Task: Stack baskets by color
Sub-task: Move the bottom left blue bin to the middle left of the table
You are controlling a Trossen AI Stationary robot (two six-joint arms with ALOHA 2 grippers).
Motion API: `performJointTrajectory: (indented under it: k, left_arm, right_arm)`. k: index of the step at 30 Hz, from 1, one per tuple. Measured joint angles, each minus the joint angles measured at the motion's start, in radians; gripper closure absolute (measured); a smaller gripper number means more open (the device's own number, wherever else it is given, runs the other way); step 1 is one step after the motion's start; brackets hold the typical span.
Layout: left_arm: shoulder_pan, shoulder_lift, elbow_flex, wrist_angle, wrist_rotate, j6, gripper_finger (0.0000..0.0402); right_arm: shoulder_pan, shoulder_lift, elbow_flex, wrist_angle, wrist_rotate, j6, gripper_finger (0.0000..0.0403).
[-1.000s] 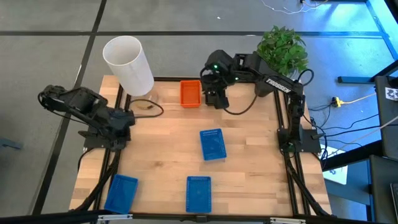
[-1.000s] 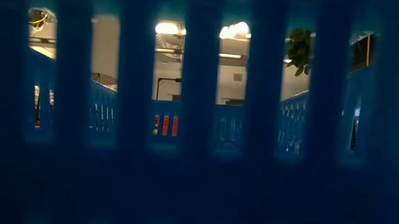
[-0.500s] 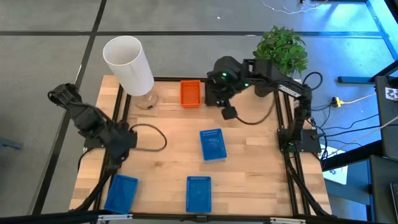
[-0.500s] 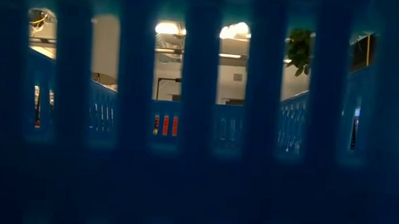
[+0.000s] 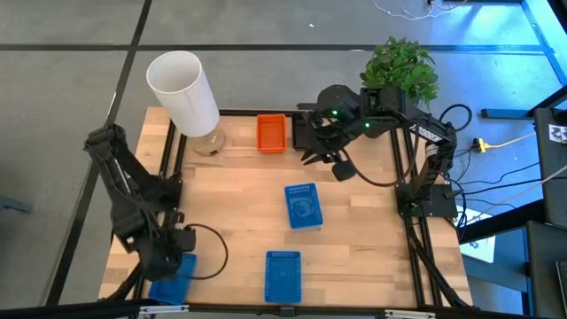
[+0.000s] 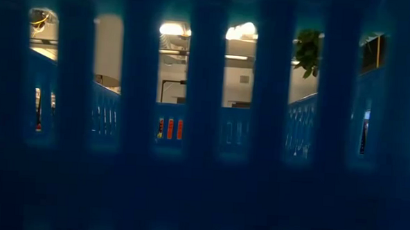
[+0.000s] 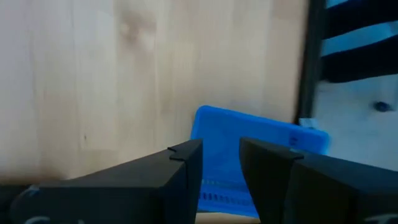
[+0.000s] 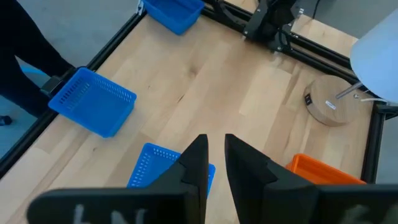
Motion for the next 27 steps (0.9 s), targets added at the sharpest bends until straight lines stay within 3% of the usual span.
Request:
performJointTrajectory:
  k: [5, 11, 27]
  left_arm:
    - [-0.044, 0.053, -0.036, 0.027, -0.006, -0.039, 0.0305]
    - [-0.092, 0.097, -0.036, 0.021, -0.082, -0.050, 0.0305]
    - [-0.129, 0.173, -0.089, 0.020, -0.081, -0.104, 0.0305]
  right_arm:
    - [0.000, 0.000, 0.000, 0.000, 0.000, 0.000, 0.0348]
    - [0.000, 0.000, 0.000, 0.000, 0.000, 0.000, 0.0348]
    - [0.000, 0.000, 0.000, 0.002, 0.000, 0.000, 0.0348]
